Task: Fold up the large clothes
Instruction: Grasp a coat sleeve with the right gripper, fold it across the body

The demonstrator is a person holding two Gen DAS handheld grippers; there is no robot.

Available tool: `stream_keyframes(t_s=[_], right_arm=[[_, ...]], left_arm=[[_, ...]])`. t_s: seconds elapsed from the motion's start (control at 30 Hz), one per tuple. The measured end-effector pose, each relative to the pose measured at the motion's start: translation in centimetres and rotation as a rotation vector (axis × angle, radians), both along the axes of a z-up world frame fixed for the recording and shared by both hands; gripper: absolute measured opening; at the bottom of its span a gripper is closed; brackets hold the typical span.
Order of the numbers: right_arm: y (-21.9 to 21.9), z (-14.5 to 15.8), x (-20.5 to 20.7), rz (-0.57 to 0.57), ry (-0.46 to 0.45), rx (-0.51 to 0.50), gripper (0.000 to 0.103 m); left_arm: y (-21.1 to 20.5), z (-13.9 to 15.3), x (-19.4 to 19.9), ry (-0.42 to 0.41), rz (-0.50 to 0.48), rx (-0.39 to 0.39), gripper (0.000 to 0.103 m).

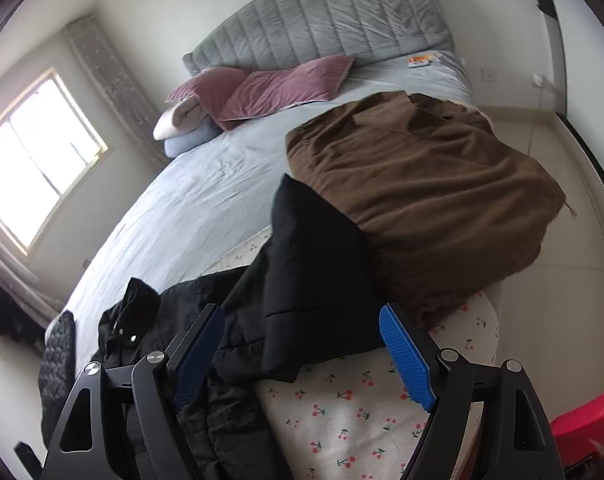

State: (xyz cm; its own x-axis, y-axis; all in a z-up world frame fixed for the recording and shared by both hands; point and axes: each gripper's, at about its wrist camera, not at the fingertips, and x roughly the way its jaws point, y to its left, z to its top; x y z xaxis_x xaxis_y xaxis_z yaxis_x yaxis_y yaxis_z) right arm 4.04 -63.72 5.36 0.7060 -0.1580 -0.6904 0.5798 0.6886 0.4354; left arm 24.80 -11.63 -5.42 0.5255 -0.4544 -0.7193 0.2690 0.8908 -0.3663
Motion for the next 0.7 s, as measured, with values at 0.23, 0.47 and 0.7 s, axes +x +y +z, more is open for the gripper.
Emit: stream_keyframes(t_s=[0.23,0.47,0.7], right_arm=[[-4.7,-8.0,-1.5,-0.166,-0.043,0.430,0.081],[-3.8,-13.3,0.2,-0.263,-0.264,0.819,0.081],[-4.4,-14.9,1.0,-0.435,-0.413,0.932,0.066]], left_arm=[[-1.3,-4.8,-0.3,0.033,-0.016,0.023,0.092],[-2.1,-5.0,-1.0,-0.009,-0.065,0.033,0.092],[-1.9,-5.2,-1.0,0.002,-0.064,0.019,0.092]])
